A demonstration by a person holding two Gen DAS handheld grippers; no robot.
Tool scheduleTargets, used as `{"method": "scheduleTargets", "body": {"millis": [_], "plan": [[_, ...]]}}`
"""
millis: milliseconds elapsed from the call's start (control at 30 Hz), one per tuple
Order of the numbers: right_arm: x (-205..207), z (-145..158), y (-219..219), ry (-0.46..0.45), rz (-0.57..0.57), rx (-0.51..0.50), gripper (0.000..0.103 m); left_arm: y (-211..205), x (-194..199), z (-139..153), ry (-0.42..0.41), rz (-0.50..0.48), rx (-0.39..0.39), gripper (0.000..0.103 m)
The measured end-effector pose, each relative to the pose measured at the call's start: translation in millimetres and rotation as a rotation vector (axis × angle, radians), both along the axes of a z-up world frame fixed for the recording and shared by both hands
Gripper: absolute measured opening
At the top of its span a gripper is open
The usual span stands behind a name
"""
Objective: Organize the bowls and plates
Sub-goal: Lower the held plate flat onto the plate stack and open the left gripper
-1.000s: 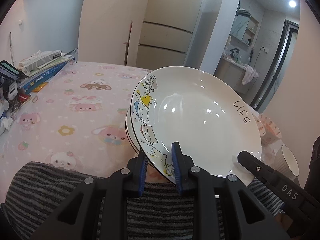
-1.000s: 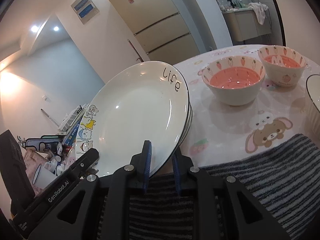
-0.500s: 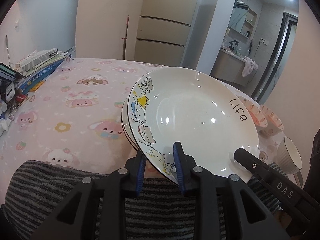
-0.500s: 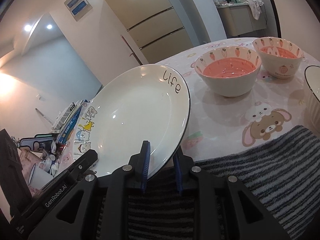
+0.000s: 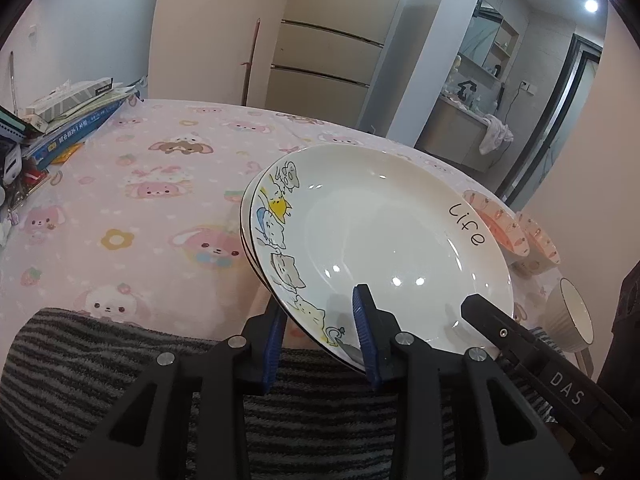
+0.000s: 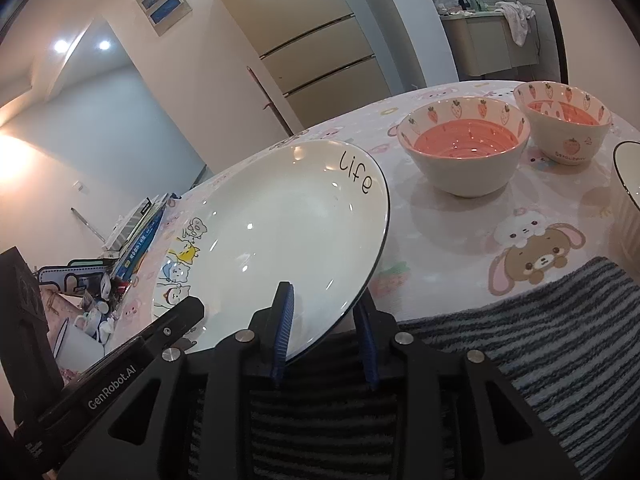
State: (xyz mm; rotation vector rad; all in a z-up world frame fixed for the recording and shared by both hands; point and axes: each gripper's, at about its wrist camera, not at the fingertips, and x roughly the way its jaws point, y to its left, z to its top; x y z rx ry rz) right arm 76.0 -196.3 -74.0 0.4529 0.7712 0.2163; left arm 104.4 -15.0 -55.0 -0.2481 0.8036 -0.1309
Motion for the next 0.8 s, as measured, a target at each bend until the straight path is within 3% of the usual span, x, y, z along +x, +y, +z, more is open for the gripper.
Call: {"method": "scheduleTargets", "body": {"millis": [133,267,600,800], "plan": [[0.8,0.1,-1.8,0.004,0.002,0.012,0.031,-0.5,-0.3,-0.1,0.004,-0.005,-0.011,0.037],[6.7,2.8,2.0,0.007,-0.005,-0.006,0.034,-4.7,3.8,1.1,0.019,0.014,0.007,0.044],[25.1,8.2,9.3,0.145,-0.036,-0.024,0.033,0.8,16.2,8.8,0.116,0.043,0.009,0.044],[34.4,1.2,16.3,0.202,-0.008,-0.014,0.032,-2.1,23.3,9.6,0.137,0.062,0.104,0.044]]}}
